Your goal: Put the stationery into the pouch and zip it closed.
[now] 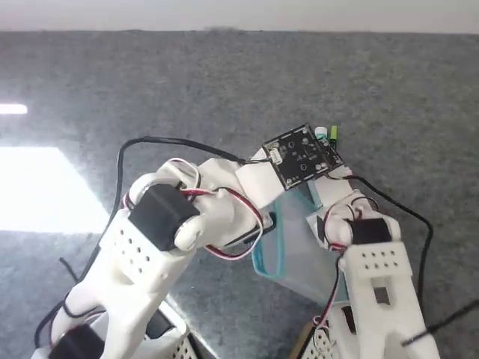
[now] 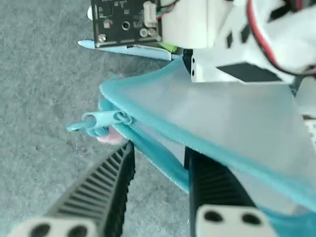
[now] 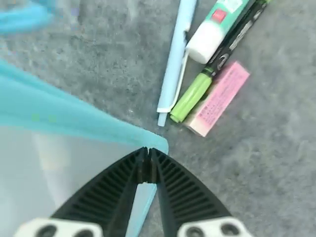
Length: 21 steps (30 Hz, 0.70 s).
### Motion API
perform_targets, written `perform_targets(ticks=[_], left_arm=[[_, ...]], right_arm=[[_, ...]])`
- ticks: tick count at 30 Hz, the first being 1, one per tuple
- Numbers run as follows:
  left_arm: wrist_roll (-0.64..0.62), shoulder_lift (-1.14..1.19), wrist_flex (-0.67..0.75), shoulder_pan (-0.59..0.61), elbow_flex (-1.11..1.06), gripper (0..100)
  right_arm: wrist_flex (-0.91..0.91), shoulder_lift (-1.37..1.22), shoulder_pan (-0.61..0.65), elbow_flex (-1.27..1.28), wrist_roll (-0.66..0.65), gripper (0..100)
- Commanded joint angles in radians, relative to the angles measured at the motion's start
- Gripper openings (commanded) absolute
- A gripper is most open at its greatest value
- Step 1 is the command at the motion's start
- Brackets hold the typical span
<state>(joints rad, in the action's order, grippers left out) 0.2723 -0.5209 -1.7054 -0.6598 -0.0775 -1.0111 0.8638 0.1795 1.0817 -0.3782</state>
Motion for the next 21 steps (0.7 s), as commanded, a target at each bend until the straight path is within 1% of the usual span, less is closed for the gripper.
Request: perform_targets(ticks=[1, 4, 7, 9, 11, 13, 16, 18, 21], left_arm=[[-0.075, 0.029, -0.003, -0.009, 0.101, 16], [-0.129, 0.124, 0.002, -0.009, 0.148, 16], [-0.161, 0.227, 0.031, -0.011, 0.193, 16], [-0.163, 0.282, 0.034, -0.014, 0.217, 16], [-0.163, 0.324, 0.028, -0.014, 0.232, 15], [-0.163, 0.347, 0.031, -0.014, 0.234, 12], [-0.149, 0.361, 0.032, -0.014, 0.251, 2], [-0.155, 0.354, 0.032, -0.008, 0.277, 1], [-0.227, 0.351, 0.032, 0.048, 0.348, 1]], right_arm=[[-0.077, 0.173, -0.001, -0.023, 0.011, 1.0], [-0.133, 0.344, -0.048, -0.040, 0.011, 2.8], [-0.186, 0.507, -0.093, -0.049, 0.011, 11.0], [-0.202, 0.585, -0.101, -0.040, 0.011, 16.1], [-0.206, 0.633, -0.102, -0.028, 0.008, 18.0], [-0.200, 0.653, -0.102, -0.014, 0.009, 16.5], [-0.188, 0.648, -0.102, -0.005, 0.011, 11.0], [-0.185, 0.650, -0.102, -0.003, 0.011, 6.9], [-0.183, 0.661, -0.102, -0.008, 0.011, 3.5]])
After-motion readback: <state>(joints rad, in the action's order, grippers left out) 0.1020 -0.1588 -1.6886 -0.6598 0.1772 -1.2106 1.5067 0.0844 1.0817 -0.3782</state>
